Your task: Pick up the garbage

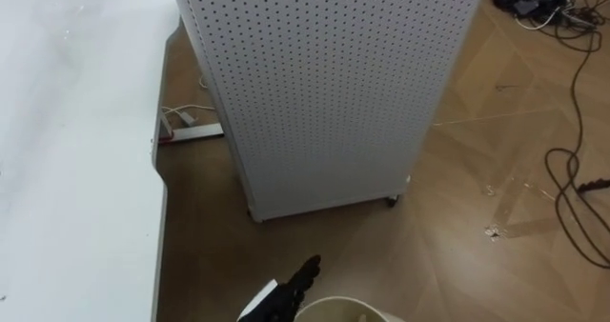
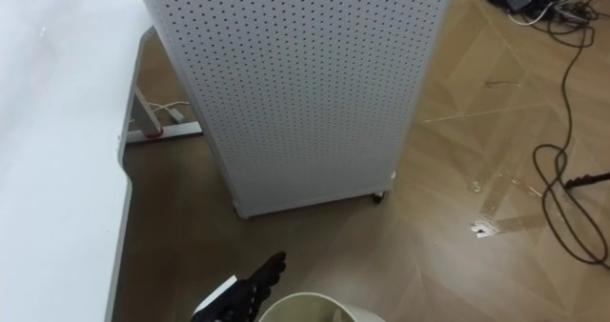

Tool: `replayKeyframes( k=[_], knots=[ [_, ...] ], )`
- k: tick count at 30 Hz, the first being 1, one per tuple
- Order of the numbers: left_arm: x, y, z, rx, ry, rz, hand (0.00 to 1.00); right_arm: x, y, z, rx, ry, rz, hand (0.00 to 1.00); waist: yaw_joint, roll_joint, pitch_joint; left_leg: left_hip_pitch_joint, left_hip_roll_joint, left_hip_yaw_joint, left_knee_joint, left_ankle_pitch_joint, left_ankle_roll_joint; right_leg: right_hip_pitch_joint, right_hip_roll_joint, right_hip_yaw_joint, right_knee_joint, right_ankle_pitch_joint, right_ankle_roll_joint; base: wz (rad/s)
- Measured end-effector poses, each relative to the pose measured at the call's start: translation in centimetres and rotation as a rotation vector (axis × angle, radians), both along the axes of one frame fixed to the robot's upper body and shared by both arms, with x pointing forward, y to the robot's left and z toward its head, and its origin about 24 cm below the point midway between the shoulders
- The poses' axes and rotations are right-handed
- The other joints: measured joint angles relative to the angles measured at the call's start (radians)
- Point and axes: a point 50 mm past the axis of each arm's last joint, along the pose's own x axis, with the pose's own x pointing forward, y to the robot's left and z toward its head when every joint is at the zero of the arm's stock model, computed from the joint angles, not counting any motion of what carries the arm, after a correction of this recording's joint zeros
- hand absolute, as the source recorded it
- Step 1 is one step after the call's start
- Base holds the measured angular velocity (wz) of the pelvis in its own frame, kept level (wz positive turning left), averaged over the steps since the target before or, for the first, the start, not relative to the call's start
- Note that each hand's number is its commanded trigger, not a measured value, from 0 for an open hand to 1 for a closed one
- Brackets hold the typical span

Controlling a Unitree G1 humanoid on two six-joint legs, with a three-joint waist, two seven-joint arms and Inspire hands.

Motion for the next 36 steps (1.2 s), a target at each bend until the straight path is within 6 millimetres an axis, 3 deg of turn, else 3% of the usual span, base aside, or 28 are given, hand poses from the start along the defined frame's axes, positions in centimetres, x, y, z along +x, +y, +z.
replayKeyframes(
  k=[7,11,15,21,36],
  knots=[
    [1.5,0.1,4.0,-0.02,-0.225,0.048,0.0,-0.6,-0.2,-0.2,0.006,0.004,-0.014,1.0,-0.002,0.0,-0.0021,0.057,-0.004,-0.004,-0.014,0.0,0.0,0.054,-0.003,-0.013,-0.005,0.0,0.0,0.01],
    [2.0,0.5,5.9,0.017,-0.35,0.106,0.0,-1.8,-0.6,-0.7,0.014,0.019,-0.04,1.0,-0.001,0.0,-0.0111,0.121,-0.007,-0.004,-0.047,0.002,-0.003,0.119,-0.001,-0.025,-0.04,0.003,0.001,-0.01],
    [2.4,0.9,9.3,0.019,-0.56,0.193,0.0,-2.3,-0.6,-0.9,0.014,0.026,-0.043,1.0,0.0,-0.002,-0.0207,0.185,-0.009,0.0,-0.082,0.007,-0.009,0.178,0.005,-0.023,-0.07,0.006,0.001,-0.06],
    [2.0,0.5,12.3,0.0,-0.737,0.249,0.0,-3.7,-0.8,-1.4,0.015,0.052,-0.057,1.0,-0.009,-0.004,-0.0209,0.236,-0.007,-0.008,-0.102,0.009,-0.013,0.243,0.013,-0.029,-0.109,0.006,0.001,0.04],
    [1.9,0.0,15.7,0.161,-1.087,0.359,0.0,-3.9,-0.7,-1.4,0.005,0.049,-0.048,1.0,-0.054,-0.015,-0.0236,0.294,-0.007,-0.013,-0.112,0.011,-0.016,0.304,0.016,-0.032,-0.12,0.006,0.001,0.0]
  ],
)
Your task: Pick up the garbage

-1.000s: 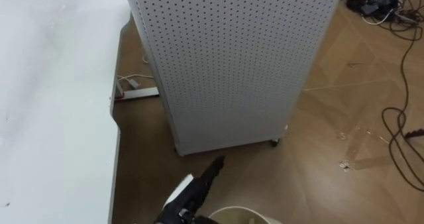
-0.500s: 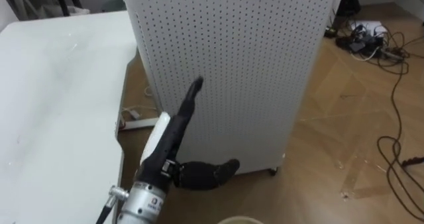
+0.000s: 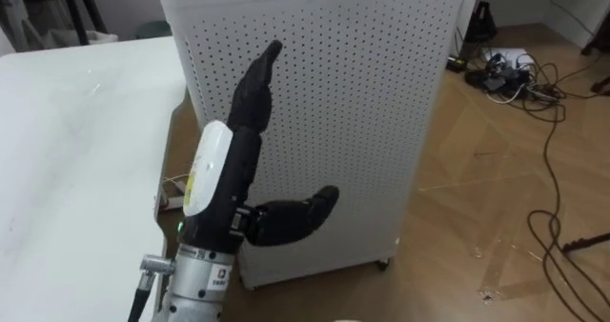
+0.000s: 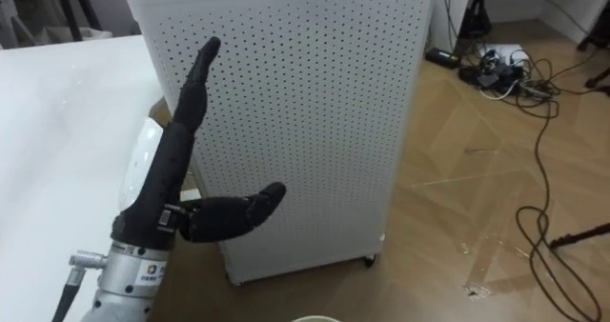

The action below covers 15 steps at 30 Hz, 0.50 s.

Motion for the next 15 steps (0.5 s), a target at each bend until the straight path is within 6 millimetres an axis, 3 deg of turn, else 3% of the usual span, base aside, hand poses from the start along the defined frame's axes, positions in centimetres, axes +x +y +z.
replayKeyframes(
  k=[5,7,11,13,15],
  knots=[
    [0.4,-0.3,1.6,-0.005,-0.093,0.007,0.0,-0.4,0.0,-0.3,0.001,0.017,-0.019,1.0,0.001,-0.009,0.0042,0.01,0.007,0.0,0.019,-0.003,-0.004,0.013,0.003,0.004,0.007,0.0,-0.001,-0.01],
    [0.3,-0.3,1.7,-0.003,-0.115,0.013,0.0,-1.1,0.0,-0.5,0.003,0.033,-0.023,1.0,0.008,-0.008,0.0047,0.013,0.024,0.004,0.053,-0.029,-0.012,0.014,0.014,0.005,0.02,-0.007,-0.009,-0.14],
    [0.3,0.1,1.7,0.022,-0.132,0.033,0.0,-1.7,0.3,-0.8,0.01,0.05,-0.021,1.0,0.015,-0.008,0.0088,-0.019,0.093,0.021,0.225,-0.115,-0.044,-0.008,0.054,0.008,0.121,-0.078,-0.041,-0.28],
    [0.3,0.2,1.5,0.029,-0.13,0.04,0.0,-1.8,0.2,-0.8,0.008,0.053,-0.025,1.0,0.019,-0.01,0.0123,-0.054,0.121,0.024,0.327,-0.118,-0.054,-0.022,0.061,0.022,0.163,-0.112,-0.055,-0.26],
    [0.2,0.3,1.2,0.03,-0.124,0.052,0.0,-2.1,-0.4,-0.8,-0.011,0.058,-0.032,1.0,0.018,0.004,0.0121,-0.105,0.155,0.014,0.462,-0.091,-0.057,-0.023,0.077,0.036,0.185,-0.121,-0.071,-0.29]
  ],
)
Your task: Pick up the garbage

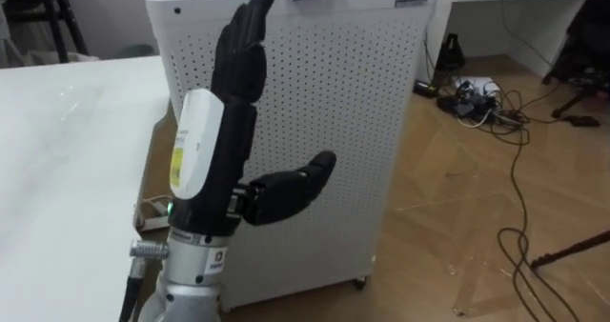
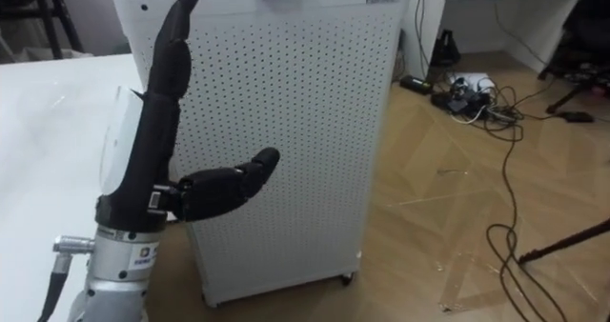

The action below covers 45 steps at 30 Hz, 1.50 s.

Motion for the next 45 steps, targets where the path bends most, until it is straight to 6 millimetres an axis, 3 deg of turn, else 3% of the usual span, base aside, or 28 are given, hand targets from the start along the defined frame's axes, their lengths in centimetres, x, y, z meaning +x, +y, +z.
replayKeyframes(
  k=[1,2,4,5,6,7,8,9,10,12,13,15,19,21,22,23,25,27,28,29,30,32,33,34,35,38,45],
  knots=[
    [0.0,0.1,0.0,0.003,-0.001,0.002,0.0,0.0,-0.1,0.0,-0.003,0.001,0.004,1.0,0.0,-0.001,0.0007,-0.009,0.001,-0.005,0.025,0.014,0.001,0.001,0.001,0.01,0.007,-0.001,-0.006,-0.19],
    [0.0,0.1,-0.2,0.006,0.007,0.002,0.0,-0.3,-0.4,0.0,-0.009,0.008,0.002,1.0,0.002,-0.011,0.0068,-0.045,-0.003,-0.028,0.08,0.049,0.01,0.013,0.006,0.041,0.011,-0.004,-0.011,-0.1],
    [0.0,0.0,-0.2,0.009,-0.002,-0.006,0.0,-0.4,-1.0,0.1,-0.022,0.006,-0.015,1.0,-0.003,-0.013,0.0057,-0.105,-0.055,-0.077,0.057,0.042,0.024,0.014,-0.003,0.063,0.01,-0.009,-0.016,-0.04],
    [-0.1,-0.1,0.1,0.009,-0.023,-0.016,0.0,-0.4,-1.4,0.2,-0.03,0.003,-0.031,1.0,0.008,-0.012,0.0054,-0.15,-0.097,-0.084,-0.032,0.044,0.023,0.002,-0.007,0.087,0.008,-0.009,-0.016,-0.24],
    [-0.2,-0.1,0.2,0.011,-0.039,-0.019,0.0,-0.4,-2.0,0.3,-0.044,-0.001,-0.05,1.0,0.027,-0.012,0.0052,-0.183,-0.137,-0.106,-0.152,0.07,0.004,0.001,-0.011,0.102,0.003,-0.011,-0.013,-0.39],
    [-0.2,0.0,0.2,0.011,-0.045,-0.017,0.0,-0.5,-2.0,0.3,-0.047,0.001,-0.051,1.0,0.038,-0.012,0.005,-0.192,-0.153,-0.12,-0.219,0.096,0.004,0.001,-0.011,0.107,0.004,-0.014,-0.013,-0.57],
    [-0.2,0.1,0.3,0.021,-0.061,-0.003,0.0,-0.6,-1.9,0.2,-0.048,0.01,-0.048,1.0,0.06,-0.011,0.0031,-0.206,-0.172,-0.162,-0.326,0.174,0.016,0.005,-0.008,0.112,0.004,-0.023,-0.015,-0.57],
    [-0.2,0.4,0.3,0.037,-0.073,0.016,0.0,-1.1,-1.7,0.0,-0.045,0.026,-0.042,1.0,0.066,-0.017,-0.0121,-0.205,-0.188,-0.193,-0.366,0.236,0.023,0.014,-0.008,0.119,0.004,-0.038,-0.007,-0.5],
    [-0.2,0.6,0.4,0.046,-0.081,0.027,0.0,-1.4,-1.6,-0.1,-0.044,0.033,-0.043,1.0,0.067,-0.017,-0.0206,-0.194,-0.196,-0.198,-0.368,0.255,0.033,0.022,-0.011,0.119,0.003,-0.046,0.0,-0.35],
    [-0.1,1.2,0.7,0.059,-0.108,0.064,0.0,-1.7,-1.7,-0.2,-0.038,0.041,-0.042,1.0,0.072,-0.033,-0.0238,-0.172,-0.218,-0.197,-0.342,0.276,0.065,0.055,-0.038,0.078,-0.02,-0.061,0.023,-0.3],
    [-0.1,1.4,0.8,0.063,-0.115,0.072,0.0,-1.7,-1.6,-0.2,-0.034,0.041,-0.042,1.0,0.068,-0.038,-0.0257,-0.174,-0.222,-0.195,-0.335,0.272,0.071,0.059,-0.043,0.073,-0.028,-0.061,0.027,-0.18],
    [0.0,1.8,1.2,0.102,-0.149,0.102,0.0,-1.5,-1.4,-0.2,-0.03,0.035,-0.041,1.0,0.071,-0.041,-0.0238,-0.176,-0.228,-0.174,-0.298,0.226,0.083,0.077,-0.063,0.065,-0.045,-0.064,0.041,-0.19],
    [-0.4,1.6,2.0,0.16,-0.221,0.115,0.0,-1.4,-1.4,-0.1,-0.032,0.033,-0.038,1.0,0.069,-0.03,-0.0205,-0.173,-0.241,-0.15,-0.237,0.149,0.098,0.09,-0.101,0.027,0.001,-0.083,0.068,-0.14],
    [-0.7,1.4,2.3,0.192,-0.255,0.118,0.0,-1.4,-1.3,-0.2,-0.03,0.035,-0.033,1.0,0.069,-0.032,-0.0145,-0.151,-0.254,-0.14,-0.226,0.113,0.114,0.071,-0.138,-0.006,0.119,-0.086,0.075,0.02],
    [-0.7,1.3,2.4,0.2,-0.267,0.119,0.0,-1.4,-1.3,-0.2,-0.03,0.034,-0.033,1.0,0.069,-0.029,-0.0161,-0.143,-0.261,-0.138,-0.225,0.107,0.12,0.061,-0.151,-0.008,0.161,-0.086,0.075,0.11],
    [-0.9,1.2,2.7,0.21,-0.291,0.119,0.0,-1.2,-1.2,-0.1,-0.027,0.03,-0.031,1.0,0.067,-0.042,-0.0084,-0.126,-0.28,-0.136,-0.225,0.095,0.131,0.033,-0.175,-0.01,0.253,-0.08,0.085,0.18],
    [-0.9,1.1,3.2,0.213,-0.323,0.114,0.0,-1.0,-1.3,0.0,-0.026,0.022,-0.036,1.0,0.068,-0.035,-0.0073,-0.116,-0.293,-0.14,-0.207,0.071,0.147,-0.003,-0.199,-0.014,0.342,-0.048,0.102,0.18],
    [-1.0,0.9,4.0,0.226,-0.379,0.119,0.0,-0.8,-1.2,0.1,-0.026,0.011,-0.032,1.0,0.09,-0.012,-0.0089,-0.099,-0.294,-0.155,-0.212,0.055,0.158,-0.015,-0.199,-0.03,0.374,0.01,0.11,0.06],
    [-1.1,0.8,4.2,0.233,-0.396,0.121,0.0,-0.7,-1.1,0.1,-0.026,0.01,-0.026,1.0,0.088,-0.006,-0.0079,-0.091,-0.294,-0.165,-0.221,0.055,0.16,-0.016,-0.197,-0.028,0.372,0.009,0.115,0.08],
    [-1.1,0.8,4.4,0.237,-0.417,0.125,0.0,-0.7,-1.0,0.1,-0.029,0.01,-0.014,1.0,0.095,0.002,-0.0025,-0.08,-0.292,-0.187,-0.238,0.055,0.16,-0.029,-0.191,-0.027,0.339,-0.025,0.115,0.16],
    [-1.1,0.8,4.4,0.233,-0.423,0.129,0.0,-0.6,-1.0,0.1,-0.026,0.009,-0.006,1.0,0.093,0.009,-0.0024,-0.077,-0.289,-0.198,-0.248,0.056,0.16,-0.055,-0.182,-0.029,0.292,-0.053,0.11,0.2],
    [-1.0,0.8,4.6,0.23,-0.43,0.131,0.0,-0.7,-0.9,0.1,-0.025,0.012,0.009,1.0,0.092,0.01,-0.0018,-0.068,-0.289,-0.213,-0.262,0.056,0.16,-0.093,-0.177,-0.019,0.165,-0.056,0.107,0.28],
    [-1.0,0.9,4.6,0.23,-0.431,0.132,0.0,-0.5,-0.7,0.1,-0.027,0.009,0.016,1.0,0.091,0.007,-0.0013,-0.061,-0.294,-0.219,-0.268,0.055,0.159,-0.108,-0.173,-0.005,0.058,-0.008,0.101,0.29],
    [-1.0,0.9,4.5,0.23,-0.428,0.133,0.0,-0.5,-0.7,0.1,-0.031,0.009,0.018,1.0,0.089,0.01,-0.0001,-0.055,-0.294,-0.227,-0.271,0.053,0.155,-0.115,-0.165,0.005,0.038,0.042,0.128,0.39],
    [-1.1,0.9,4.4,0.235,-0.426,0.131,0.0,-0.6,-0.8,0.0,-0.038,0.017,0.026,1.0,0.086,0.017,-0.0053,-0.043,-0.293,-0.248,-0.283,0.053,0.15,-0.096,-0.154,-0.002,0.014,0.053,0.122,0.24],
    [-1.4,1.0,5.0,0.243,-0.46,0.138,0.0,-0.2,-0.5,0.1,-0.036,0.016,0.053,1.0,0.099,0.024,-0.0084,-0.033,-0.277,-0.263,-0.302,0.053,0.137,-0.049,-0.129,-0.023,-0.058,0.066,0.113,0.15],
    [-2.4,0.7,6.6,0.236,-0.538,0.148,0.0,0.1,-0.1,0.3,-0.03,0.019,0.109,1.0,0.1,0.019,-0.0068,0.012,-0.275,-0.272,-0.349,0.055,0.134,0.009,-0.123,-0.032,-0.122,0.067,0.112,0.06]
  ],
)
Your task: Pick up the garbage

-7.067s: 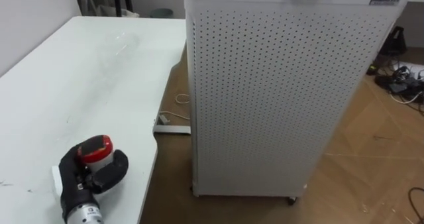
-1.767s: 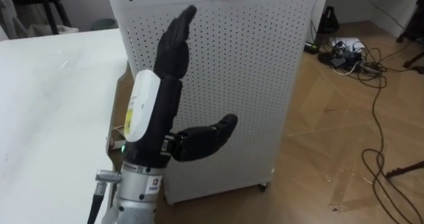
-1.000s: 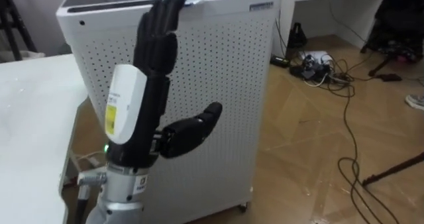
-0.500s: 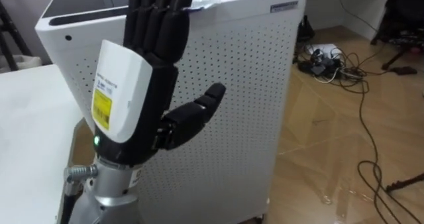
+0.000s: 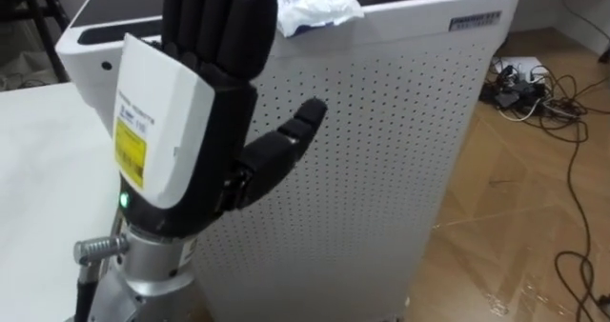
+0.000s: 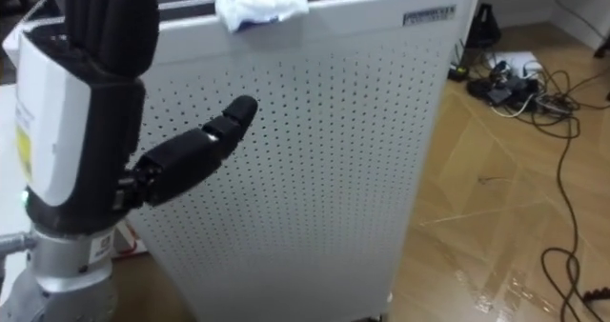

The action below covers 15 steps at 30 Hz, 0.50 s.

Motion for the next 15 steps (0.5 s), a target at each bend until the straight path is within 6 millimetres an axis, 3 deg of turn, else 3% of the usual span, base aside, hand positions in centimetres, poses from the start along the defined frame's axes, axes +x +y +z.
replayKeyframes(
  k=[5,15],
  knots=[
    [-0.52,-0.09,0.6,0.025,-0.022,-0.001,0.0,0.26,0.35,0.18,0.013,-0.005,0.049,1.0,-0.001,-0.011,-0.0015,0.027,0.0,-0.002,-0.027,0.002,-0.003,0.029,0.002,-0.011,-0.03,0.005,0.002,0.0],
    [-0.21,0.5,0.34,0.083,0.013,0.054,0.0,0.84,0.7,0.58,0.042,-0.028,0.077,1.0,-0.011,-0.009,-0.0051,0.066,0.001,-0.005,-0.054,0.003,-0.004,0.089,0.011,-0.009,-0.103,0.027,0.005,0.0]
  ],
)
